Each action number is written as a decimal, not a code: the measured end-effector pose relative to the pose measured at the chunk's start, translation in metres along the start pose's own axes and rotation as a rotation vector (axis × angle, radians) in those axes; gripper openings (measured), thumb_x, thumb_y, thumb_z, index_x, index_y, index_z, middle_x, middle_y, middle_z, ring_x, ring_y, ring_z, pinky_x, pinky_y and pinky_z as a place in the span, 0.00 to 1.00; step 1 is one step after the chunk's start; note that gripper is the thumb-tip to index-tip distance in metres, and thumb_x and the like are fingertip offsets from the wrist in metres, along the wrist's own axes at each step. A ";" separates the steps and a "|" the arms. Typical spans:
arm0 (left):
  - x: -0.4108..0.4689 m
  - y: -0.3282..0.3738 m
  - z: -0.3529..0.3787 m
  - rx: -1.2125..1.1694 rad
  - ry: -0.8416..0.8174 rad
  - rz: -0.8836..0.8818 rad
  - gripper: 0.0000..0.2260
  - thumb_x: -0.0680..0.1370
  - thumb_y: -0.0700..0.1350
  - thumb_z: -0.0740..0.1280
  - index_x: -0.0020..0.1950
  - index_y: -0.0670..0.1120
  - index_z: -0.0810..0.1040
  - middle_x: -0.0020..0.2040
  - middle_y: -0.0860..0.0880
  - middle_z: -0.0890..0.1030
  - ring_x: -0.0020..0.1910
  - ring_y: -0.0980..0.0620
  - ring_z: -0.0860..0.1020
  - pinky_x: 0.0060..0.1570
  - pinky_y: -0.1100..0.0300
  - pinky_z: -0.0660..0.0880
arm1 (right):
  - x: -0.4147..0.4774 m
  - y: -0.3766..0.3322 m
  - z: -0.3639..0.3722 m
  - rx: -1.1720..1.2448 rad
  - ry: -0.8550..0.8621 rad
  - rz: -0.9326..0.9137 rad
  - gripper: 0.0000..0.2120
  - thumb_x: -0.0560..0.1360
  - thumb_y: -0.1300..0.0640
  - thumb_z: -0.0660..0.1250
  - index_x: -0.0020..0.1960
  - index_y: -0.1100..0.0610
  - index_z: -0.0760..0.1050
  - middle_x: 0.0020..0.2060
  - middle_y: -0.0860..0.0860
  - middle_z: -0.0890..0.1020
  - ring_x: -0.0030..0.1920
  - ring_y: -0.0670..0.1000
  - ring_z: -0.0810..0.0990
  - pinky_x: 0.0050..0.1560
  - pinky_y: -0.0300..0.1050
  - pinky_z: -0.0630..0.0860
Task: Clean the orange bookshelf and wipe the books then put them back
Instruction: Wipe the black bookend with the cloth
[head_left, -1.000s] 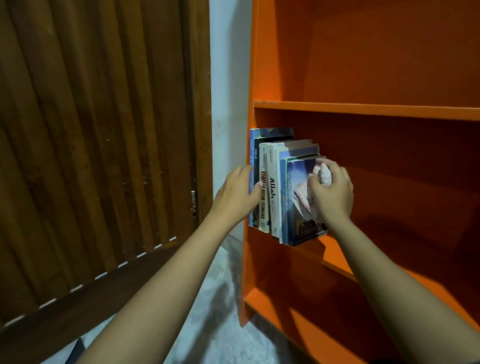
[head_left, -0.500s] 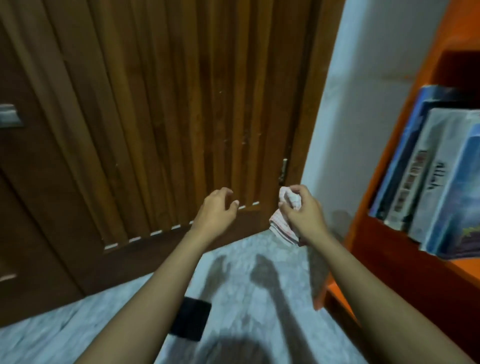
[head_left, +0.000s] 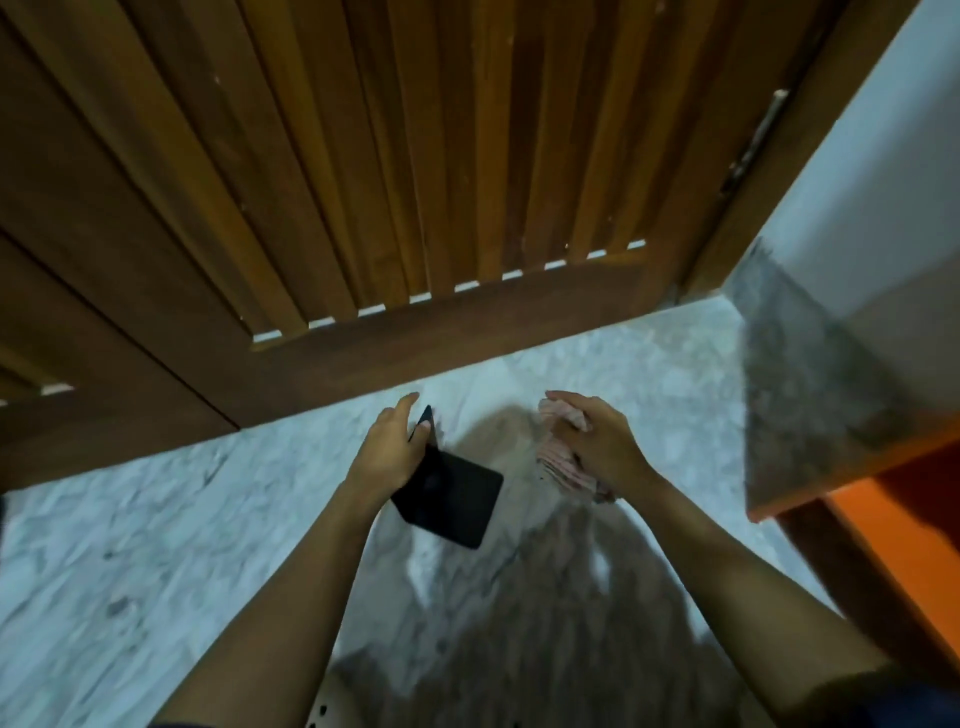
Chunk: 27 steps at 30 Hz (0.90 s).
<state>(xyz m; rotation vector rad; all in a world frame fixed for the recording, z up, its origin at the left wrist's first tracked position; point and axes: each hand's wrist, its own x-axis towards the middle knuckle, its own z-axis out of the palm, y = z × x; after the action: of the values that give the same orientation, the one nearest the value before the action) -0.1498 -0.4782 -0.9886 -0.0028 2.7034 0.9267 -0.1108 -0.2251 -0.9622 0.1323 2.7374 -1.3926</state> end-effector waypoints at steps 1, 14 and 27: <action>0.001 -0.007 0.005 -0.007 -0.037 0.013 0.21 0.81 0.48 0.58 0.74 0.48 0.60 0.68 0.41 0.70 0.66 0.43 0.70 0.62 0.53 0.66 | 0.002 0.006 0.007 -0.004 -0.011 0.016 0.12 0.77 0.61 0.64 0.58 0.59 0.78 0.48 0.53 0.83 0.51 0.50 0.80 0.46 0.22 0.67; -0.012 0.026 0.008 -0.021 0.006 0.210 0.24 0.82 0.37 0.53 0.76 0.50 0.51 0.53 0.37 0.79 0.47 0.42 0.79 0.44 0.63 0.69 | -0.011 0.014 -0.004 -0.024 0.068 0.006 0.08 0.74 0.62 0.68 0.52 0.58 0.83 0.47 0.50 0.83 0.50 0.48 0.81 0.48 0.24 0.71; -0.091 0.198 -0.074 -0.356 0.158 0.593 0.22 0.82 0.44 0.55 0.73 0.63 0.58 0.46 0.52 0.68 0.35 0.65 0.61 0.36 0.70 0.61 | -0.063 -0.075 -0.151 -0.215 0.348 -0.148 0.11 0.73 0.54 0.71 0.55 0.53 0.82 0.47 0.53 0.77 0.49 0.50 0.77 0.51 0.35 0.68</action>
<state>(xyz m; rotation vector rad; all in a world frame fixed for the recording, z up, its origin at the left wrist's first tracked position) -0.1000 -0.3735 -0.7891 0.7113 2.6747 1.6215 -0.0592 -0.1501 -0.8070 0.1779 3.2237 -1.1919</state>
